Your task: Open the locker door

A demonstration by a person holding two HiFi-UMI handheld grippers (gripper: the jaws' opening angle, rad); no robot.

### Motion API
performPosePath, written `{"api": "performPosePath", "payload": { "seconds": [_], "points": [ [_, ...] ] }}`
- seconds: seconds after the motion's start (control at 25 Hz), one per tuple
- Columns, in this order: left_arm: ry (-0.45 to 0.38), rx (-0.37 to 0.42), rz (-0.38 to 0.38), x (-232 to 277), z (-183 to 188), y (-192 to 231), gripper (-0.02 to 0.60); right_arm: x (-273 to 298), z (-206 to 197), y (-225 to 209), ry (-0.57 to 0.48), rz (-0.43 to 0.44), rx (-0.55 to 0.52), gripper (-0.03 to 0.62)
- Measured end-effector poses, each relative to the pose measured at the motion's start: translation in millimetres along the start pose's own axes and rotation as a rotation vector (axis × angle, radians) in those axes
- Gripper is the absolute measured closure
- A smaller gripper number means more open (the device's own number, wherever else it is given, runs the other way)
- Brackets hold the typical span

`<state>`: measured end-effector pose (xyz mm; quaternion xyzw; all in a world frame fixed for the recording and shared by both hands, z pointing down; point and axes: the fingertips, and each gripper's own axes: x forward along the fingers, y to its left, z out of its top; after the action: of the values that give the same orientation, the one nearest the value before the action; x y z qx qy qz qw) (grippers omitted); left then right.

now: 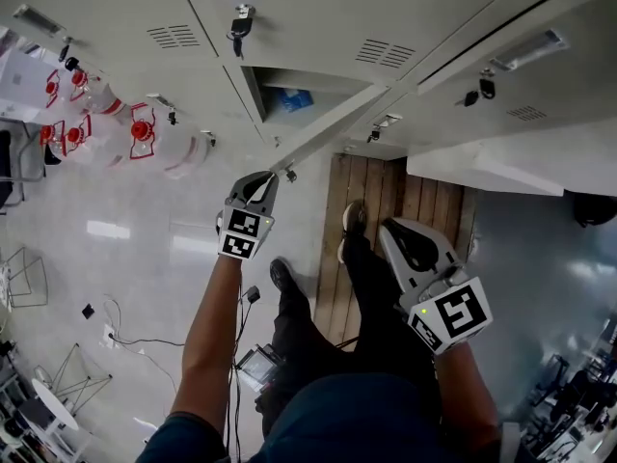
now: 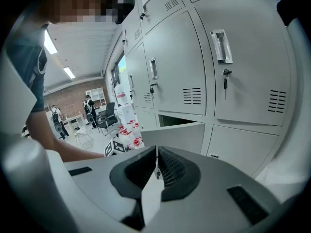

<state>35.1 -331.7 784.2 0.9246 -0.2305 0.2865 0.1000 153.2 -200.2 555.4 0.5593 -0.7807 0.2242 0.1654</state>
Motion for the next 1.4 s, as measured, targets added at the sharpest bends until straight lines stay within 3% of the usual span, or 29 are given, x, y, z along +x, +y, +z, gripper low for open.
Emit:
{"api": "performPosePath", "payload": {
  "seconds": [0.24, 0.56, 0.76, 0.88, 1.4],
  "points": [
    [0.023, -0.017, -0.049, -7, -6, -34, 0.545, -11, 8, 11, -0.019, -0.01, -0.009, 0.557],
    [0.081, 0.049, -0.158, -13, -10, -88, 0.548, -32, 19, 18, -0.046, -0.037, -0.019, 0.557],
    [0.052, 0.072, -0.189, -28, 6, -107, 0.551, -44, 24, 26, -0.062, -0.05, -0.022, 0.557],
    [0.053, 0.09, -0.187, -48, 13, -110, 0.554, -53, 28, 33, -0.076, -0.059, -0.02, 0.557],
    [-0.106, 0.159, -0.104, -166, 102, -105, 0.565, -98, 58, 71, -0.152, -0.072, -0.051, 0.557]
  ]
}}
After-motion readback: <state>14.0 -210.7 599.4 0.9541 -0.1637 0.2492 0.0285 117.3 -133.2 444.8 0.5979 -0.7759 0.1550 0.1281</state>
